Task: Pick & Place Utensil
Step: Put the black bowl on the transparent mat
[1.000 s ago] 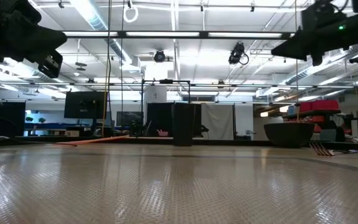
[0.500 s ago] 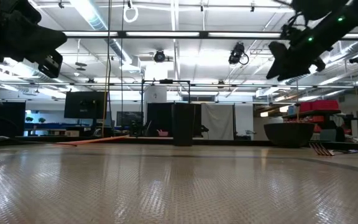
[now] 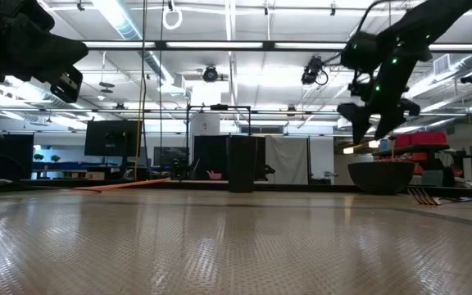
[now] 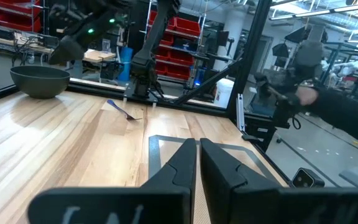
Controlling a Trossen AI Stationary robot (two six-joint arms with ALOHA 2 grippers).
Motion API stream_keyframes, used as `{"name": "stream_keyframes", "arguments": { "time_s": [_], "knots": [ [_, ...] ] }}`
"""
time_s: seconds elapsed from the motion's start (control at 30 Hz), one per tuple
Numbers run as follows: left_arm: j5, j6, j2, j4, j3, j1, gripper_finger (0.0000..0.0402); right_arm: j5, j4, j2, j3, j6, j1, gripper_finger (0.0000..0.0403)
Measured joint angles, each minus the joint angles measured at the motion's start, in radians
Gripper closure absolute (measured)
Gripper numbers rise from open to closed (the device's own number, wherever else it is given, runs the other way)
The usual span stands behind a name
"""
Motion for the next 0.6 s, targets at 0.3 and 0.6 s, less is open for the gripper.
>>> {"name": "stream_keyframes", "arguments": {
  "time_s": [0.3,0.6],
  "knots": [
    [0.0,0.0,0.0,0.0,0.0,0.0,0.0376,-0.098,0.061,0.148,0.011,0.027,-0.08,0.0131],
    [0.0,0.0,0.0,0.0,0.0,0.0,0.0376,-0.14,0.088,0.213,0.011,0.006,-0.085,0.017]
  ]
}}
